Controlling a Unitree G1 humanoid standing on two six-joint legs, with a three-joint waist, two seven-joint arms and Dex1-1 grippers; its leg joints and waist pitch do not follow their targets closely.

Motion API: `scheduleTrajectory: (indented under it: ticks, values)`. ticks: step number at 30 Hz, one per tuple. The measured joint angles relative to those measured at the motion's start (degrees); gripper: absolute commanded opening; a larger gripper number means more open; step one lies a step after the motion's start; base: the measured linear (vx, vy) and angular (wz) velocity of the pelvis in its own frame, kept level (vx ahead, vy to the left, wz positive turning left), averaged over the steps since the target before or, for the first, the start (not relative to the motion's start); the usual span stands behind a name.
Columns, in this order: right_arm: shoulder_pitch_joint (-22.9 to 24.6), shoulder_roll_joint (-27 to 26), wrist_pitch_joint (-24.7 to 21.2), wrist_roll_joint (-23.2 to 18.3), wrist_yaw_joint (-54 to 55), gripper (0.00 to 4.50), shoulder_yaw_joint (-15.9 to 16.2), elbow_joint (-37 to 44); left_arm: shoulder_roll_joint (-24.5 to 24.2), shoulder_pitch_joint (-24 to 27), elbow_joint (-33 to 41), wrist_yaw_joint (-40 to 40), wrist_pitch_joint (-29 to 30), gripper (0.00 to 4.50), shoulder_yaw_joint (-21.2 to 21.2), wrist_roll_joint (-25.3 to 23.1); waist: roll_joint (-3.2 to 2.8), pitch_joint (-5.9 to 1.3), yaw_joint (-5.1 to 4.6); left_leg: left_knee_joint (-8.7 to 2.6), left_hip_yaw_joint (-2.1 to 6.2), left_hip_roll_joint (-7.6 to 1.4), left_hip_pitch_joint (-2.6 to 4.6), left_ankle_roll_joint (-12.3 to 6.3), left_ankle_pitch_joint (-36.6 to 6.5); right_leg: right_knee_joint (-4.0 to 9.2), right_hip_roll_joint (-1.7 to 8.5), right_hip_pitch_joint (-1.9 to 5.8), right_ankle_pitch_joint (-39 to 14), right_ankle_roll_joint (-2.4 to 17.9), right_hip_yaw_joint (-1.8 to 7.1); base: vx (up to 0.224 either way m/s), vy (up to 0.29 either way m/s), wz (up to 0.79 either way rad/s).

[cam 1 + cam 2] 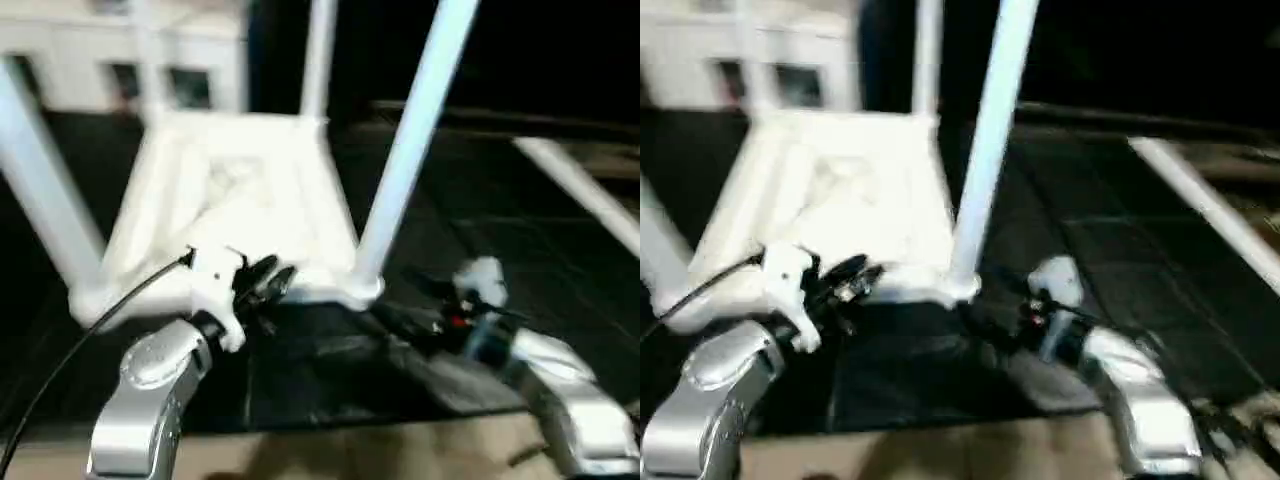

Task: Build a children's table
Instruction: Rotate table base

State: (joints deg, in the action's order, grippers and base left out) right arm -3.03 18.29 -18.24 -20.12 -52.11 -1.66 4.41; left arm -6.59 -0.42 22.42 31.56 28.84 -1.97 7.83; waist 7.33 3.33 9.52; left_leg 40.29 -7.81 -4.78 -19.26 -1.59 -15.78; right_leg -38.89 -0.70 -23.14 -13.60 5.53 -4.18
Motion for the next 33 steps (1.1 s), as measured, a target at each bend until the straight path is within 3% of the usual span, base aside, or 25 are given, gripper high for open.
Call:
scheduleTrajectory:
  ticks: [1,2,3,4,6,7,8,9,10,11,13,17,22,27,28,33]
  values:
    - [0.2,0.2,0.0,-0.2,-0.6,4.50,0.0,0.1,-0.1,0.7,0.5,0.0,-0.3,1.48,-0.5,0.4,-0.07,0.12,0.36,0.15,0.58,0.22,0.36,-0.01,0.0,0.05,-0.06,0.30,0.2,0.8,0.05,-0.037,-0.097,0.20]
    - [0.3,0.2,-0.1,-0.3,-1.0,4.50,0.3,0.2,-0.7,1.5,1.2,0.0,-0.5,1.66,-1.1,0.6,-0.48,0.23,0.78,-0.65,1.42,-0.03,0.80,-0.02,0.0,0.14,-0.21,0.58,0.2,0.8,-0.08,-0.037,-0.097,0.20]
    - [0.6,0.2,-0.1,-0.3,-1.2,4.50,0.5,0.4,-1.2,2.1,1.7,0.2,-0.5,1.76,-1.4,0.9,-0.84,0.34,0.73,-2.26,1.37,-0.31,1.29,0.47,-0.2,0.48,-0.54,0.87,0.4,0.7,-0.15,-0.055,-0.059,0.26]
    - [1.0,0.2,-0.2,-0.3,-1.5,4.50,1.0,0.5,-2.3,3.6,2.7,0.8,-0.5,1.76,-1.6,1.4,-1.37,0.43,0.42,-3.14,1.29,-1.47,1.87,1.43,0.4,2.07,-1.19,1.44,0.8,0.3,-0.31,-0.100,-0.009,0.30]
    - [1.1,0.1,-0.4,-0.6,-1.8,4.50,1.4,0.5,-3.5,5.1,3.2,1.8,-0.5,1.82,-1.9,1.5,-2.50,0.38,-0.67,-4.53,0.38,-4.05,2.16,3.53,1.5,5.16,-1.30,2.82,1.1,-0.2,-2.50,-0.083,0.021,0.29]
    - [1.1,0.0,-0.5,-0.8,-2.1,4.50,1.6,0.8,-5.2,5.9,4.1,2.9,-0.3,1.82,-2.0,1.6,-2.95,0.48,-1.31,-4.85,-0.82,-5.41,2.01,4.58,1.8,5.03,-1.01,3.52,0.8,-0.5,-3.25,-0.020,0.038,0.29]
    - [1.0,-0.1,-0.4,-0.8,-2.1,4.50,1.8,1.1,-7.2,6.7,5.3,4.3,0.4,2.07,-2.2,1.7,-2.25,0.40,-1.63,-4.77,-1.71,-5.38,1.81,4.70,1.9,3.35,0.61,3.08,0.6,-0.8,-2.67,-0.020,0.038,0.29]
    - [0.9,-0.2,-0.2,-0.7,-2.0,4.50,2.1,1.0,-10.0,7.9,6.2,6.4,1.8,2.07,-2.6,2.2,-1.20,0.28,-2.07,-4.63,-2.88,-5.35,2.05,4.73,1.9,1.74,2.33,2.97,0.3,-1.7,-2.04,-0.009,-0.016,0.22]
    - [0.8,-0.3,0.0,-0.6,-1.6,4.50,2.3,0.9,-12.8,9.4,6.5,8.4,3.2,2.21,-2.8,2.8,-0.63,0.42,-2.41,-4.66,-3.04,-5.01,2.31,4.83,1.9,1.46,2.64,2.61,-0.2,-1.9,-1.70,0.000,0.000,0.00]
    - [0.5,0.0,0.3,-0.5,-1.2,4.50,2.1,0.9,-14.5,10.8,6.4,9.9,4.6,2.27,-3.4,3.1,-0.55,0.37,-2.43,-4.74,-2.17,-4.59,2.24,4.97,1.8,1.76,2.66,2.58,-0.2,-1.9,-1.79,0.000,0.000,0.00]
    - [-0.5,-0.9,1.2,-0.3,-0.4,4.50,2.1,-0.2,-16.5,11.0,6.2,11.6,6.0,2.52,-4.9,3.9,-0.87,0.50,-2.49,-5.01,-1.75,-4.56,1.79,4.99,2.0,2.55,2.63,2.73,-0.2,-2.0,-2.32,0.000,0.000,0.00]
    - [-0.9,-4.1,4.7,0.0,1.8,4.50,2.2,-1.5,-20.5,11.0,5.7,12.1,6.6,2.83,-11.9,5.6,-1.25,0.48,-3.80,-5.40,-1.76,-4.86,1.22,4.85,2.4,3.95,2.55,2.88,0.5,-1.9,-2.76,0.000,0.000,0.00]
    - [-2.1,-4.0,2.5,0.9,4.6,4.50,2.6,-2.3,-24.8,11.1,4.2,12.3,7.7,3.15,-17.1,6.8,-0.92,0.33,-4.62,-5.33,-1.89,-4.84,1.25,4.84,2.4,3.99,2.66,3.27,0.6,-1.9,-2.72,0.000,0.000,0.00]
    - [-2.3,-4.0,0.1,1.9,5.4,4.50,4.6,-2.9,-28.3,8.8,0.8,10.6,9.8,3.55,-22.0,6.6,-0.98,0.36,-4.48,-5.55,-1.89,-4.83,1.23,4.83,2.3,3.87,2.66,3.16,0.8,-1.9,-2.71,0.010,-0.004,0.01]
    - [-2.3,-3.9,0.1,1.8,5.2,4.50,4.6,-2.9,-29.3,8.8,0.0,10.4,10.4,3.80,-22.4,6.2,-0.98,0.36,-4.46,-5.78,-1.89,-4.83,1.23,4.84,2.3,3.89,2.64,3.10,0.8,-1.9,-2.71,0.055,-0.024,0.04]
    - [-2.2,-1.8,3.9,2.6,1.9,4.50,6.6,-2.9,-32.5,8.5,-1.4,10.8,13.7,4.08,-24.0,7.2,-1.04,0.40,-4.47,-5.97,-1.89,-5.03,1.18,4.88,2.3,3.89,2.38,3.01,0.6,-1.4,-2.72,0.021,-0.009,0.01]
